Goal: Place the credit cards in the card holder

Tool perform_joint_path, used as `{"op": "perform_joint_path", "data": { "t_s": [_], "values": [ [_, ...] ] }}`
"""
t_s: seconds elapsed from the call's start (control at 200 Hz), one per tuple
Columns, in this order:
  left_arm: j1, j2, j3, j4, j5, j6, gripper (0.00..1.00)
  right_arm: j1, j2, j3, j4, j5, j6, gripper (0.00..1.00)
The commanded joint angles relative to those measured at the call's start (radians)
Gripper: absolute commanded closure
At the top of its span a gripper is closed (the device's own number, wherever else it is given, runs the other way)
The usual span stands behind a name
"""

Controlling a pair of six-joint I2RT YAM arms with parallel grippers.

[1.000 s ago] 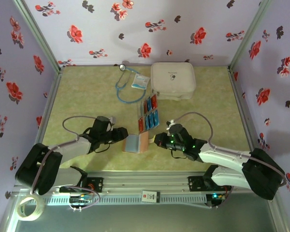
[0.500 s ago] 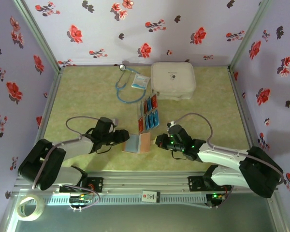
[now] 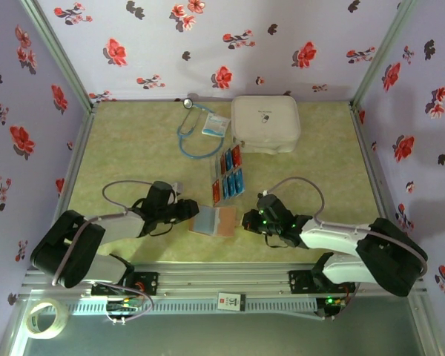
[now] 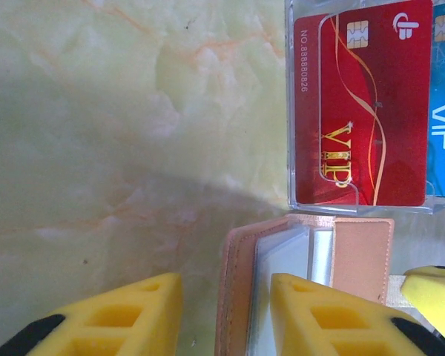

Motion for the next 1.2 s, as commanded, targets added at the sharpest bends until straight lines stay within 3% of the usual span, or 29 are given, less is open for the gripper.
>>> {"op": "perform_joint_path", "data": {
  "t_s": [0.0, 0.255, 0.755, 1.12, 1.195],
  "values": [
    [-0.006, -0.041, -0.016, 0.040, 0.011, -0.021, 0.64, -0.009, 0.014, -0.012, 0.010, 0.029, -0.030, 1.00],
    [0.010, -0.094, -0.037, 0.061, 0.009, -0.040, 0.70, -0.012, 0.038, -0.012, 0.017, 0.029, -0.038, 1.00],
    [0.010, -0.052, -0.041, 0.101, 0.023, -0.046, 0.78, -0.011, 0.057, -0.014, 0.031, 0.025, -0.039, 1.00],
    [0.009, -0.085, -0.039, 0.107, 0.035, -0.052, 1.00, -0.012, 0.081, 0.008, 0.029, 0.009, -0.056, 1.00],
    [0.010, -0.103, -0.038, 0.116, 0.044, -0.058, 1.00, -0.012, 0.091, 0.023, 0.027, 0.001, -0.065, 1.00]
  ]
}}
